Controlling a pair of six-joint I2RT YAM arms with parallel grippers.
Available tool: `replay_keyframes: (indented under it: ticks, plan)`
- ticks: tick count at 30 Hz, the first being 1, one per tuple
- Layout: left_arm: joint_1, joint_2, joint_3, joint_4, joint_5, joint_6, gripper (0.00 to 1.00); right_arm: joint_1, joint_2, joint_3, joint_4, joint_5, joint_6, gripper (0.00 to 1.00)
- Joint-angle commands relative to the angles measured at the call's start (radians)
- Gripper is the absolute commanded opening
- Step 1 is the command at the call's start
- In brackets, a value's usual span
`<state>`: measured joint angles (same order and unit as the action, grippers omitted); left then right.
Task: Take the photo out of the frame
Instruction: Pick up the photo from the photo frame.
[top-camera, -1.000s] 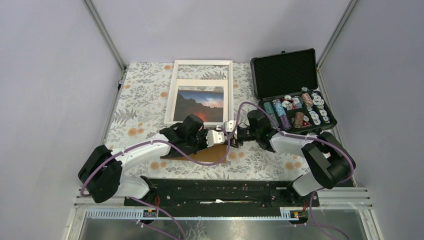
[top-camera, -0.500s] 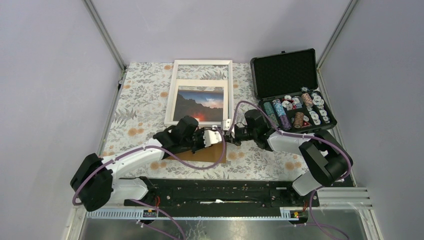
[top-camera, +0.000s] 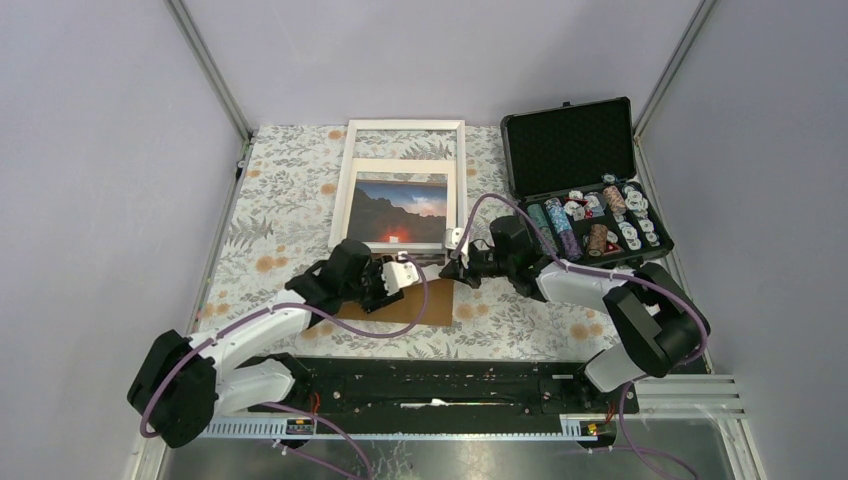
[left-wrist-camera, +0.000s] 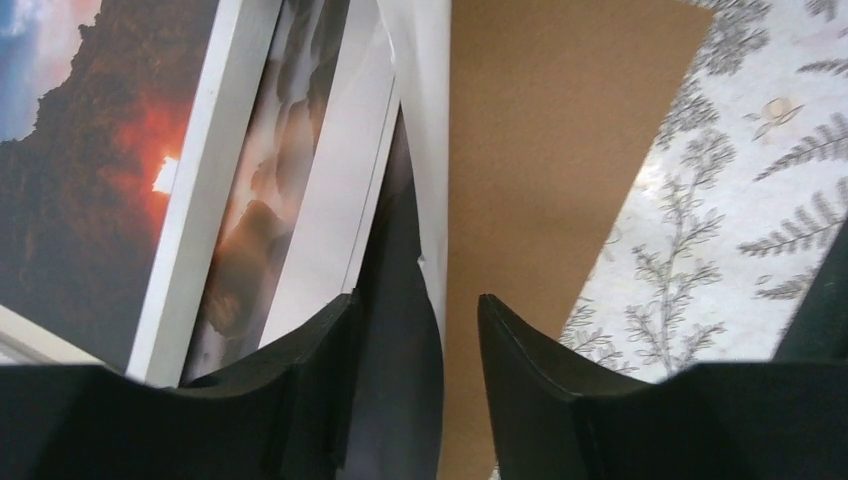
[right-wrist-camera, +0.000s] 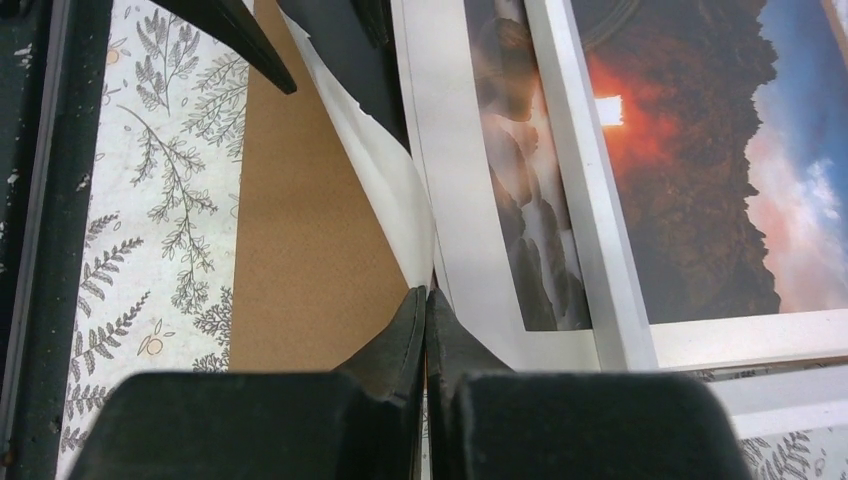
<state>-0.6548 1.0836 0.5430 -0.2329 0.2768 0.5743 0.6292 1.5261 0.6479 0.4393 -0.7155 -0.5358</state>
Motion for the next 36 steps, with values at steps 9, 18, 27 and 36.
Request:
replay_keyframes:
  ticks: [9,18,27,36]
  plan:
    - [0.021,0.005,0.180,-0.210,0.034,0.104,0.00,0.012,-0.067,0.074,-0.048,0.101,0.197,0.37]
    - [0.021,0.008,0.462,-0.664,-0.028,0.158,0.00,0.012,-0.158,0.205,-0.240,0.129,0.310,1.00]
    - [0.022,-0.013,0.803,-0.883,-0.129,0.105,0.00,-0.005,-0.216,0.362,-0.406,0.157,0.379,1.00]
    - [0.021,0.033,1.171,-0.997,-0.233,0.098,0.00,-0.146,-0.228,0.485,-0.398,0.116,0.488,1.00]
